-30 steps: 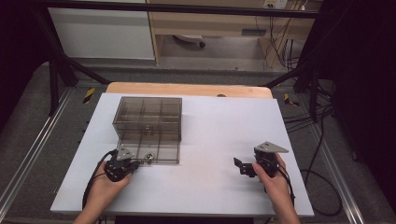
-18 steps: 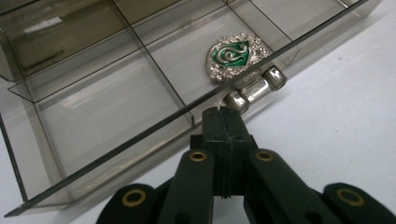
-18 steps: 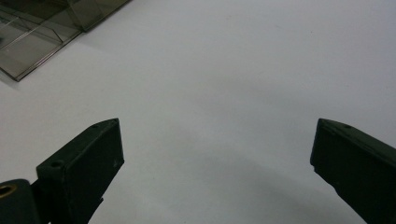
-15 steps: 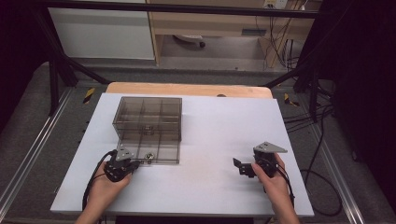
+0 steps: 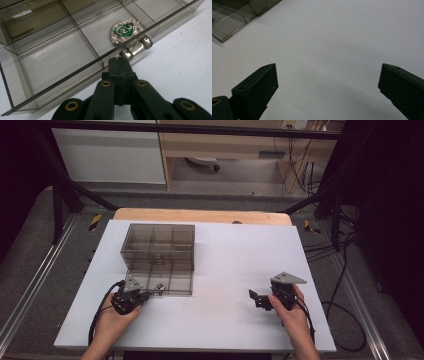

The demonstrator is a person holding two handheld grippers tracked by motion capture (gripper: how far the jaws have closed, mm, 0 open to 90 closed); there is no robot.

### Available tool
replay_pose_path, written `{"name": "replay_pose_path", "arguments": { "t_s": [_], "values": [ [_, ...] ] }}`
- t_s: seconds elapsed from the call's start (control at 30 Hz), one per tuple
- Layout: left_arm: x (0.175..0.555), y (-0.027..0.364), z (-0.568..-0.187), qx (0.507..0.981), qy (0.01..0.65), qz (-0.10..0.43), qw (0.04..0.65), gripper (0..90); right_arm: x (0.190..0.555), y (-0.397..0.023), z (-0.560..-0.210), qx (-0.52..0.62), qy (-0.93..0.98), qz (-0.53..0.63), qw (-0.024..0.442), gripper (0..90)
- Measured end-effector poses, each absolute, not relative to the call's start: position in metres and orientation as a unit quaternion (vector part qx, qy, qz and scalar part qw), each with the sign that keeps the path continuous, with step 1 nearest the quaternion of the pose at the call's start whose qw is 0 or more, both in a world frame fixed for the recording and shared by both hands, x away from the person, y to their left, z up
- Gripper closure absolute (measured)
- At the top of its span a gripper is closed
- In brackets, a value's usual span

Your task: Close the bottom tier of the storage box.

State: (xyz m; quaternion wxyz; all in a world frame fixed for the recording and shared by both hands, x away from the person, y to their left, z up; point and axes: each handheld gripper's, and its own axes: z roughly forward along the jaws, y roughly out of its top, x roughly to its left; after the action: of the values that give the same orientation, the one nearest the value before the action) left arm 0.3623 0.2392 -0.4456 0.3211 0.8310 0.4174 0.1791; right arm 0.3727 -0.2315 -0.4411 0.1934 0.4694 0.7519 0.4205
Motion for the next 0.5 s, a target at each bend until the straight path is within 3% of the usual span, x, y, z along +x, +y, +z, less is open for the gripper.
{"name": "replay_pose_path", "arguments": {
  "t_s": [0.5],
  "values": [
    [0.3690, 0.2381, -0.4424, 0.832, 0.414, 0.169, 0.328, 90.0, 0.3731, -0.2319, -0.4413, 0.469, 0.753, 0.419, 0.194, 2.9]
  ]
}}
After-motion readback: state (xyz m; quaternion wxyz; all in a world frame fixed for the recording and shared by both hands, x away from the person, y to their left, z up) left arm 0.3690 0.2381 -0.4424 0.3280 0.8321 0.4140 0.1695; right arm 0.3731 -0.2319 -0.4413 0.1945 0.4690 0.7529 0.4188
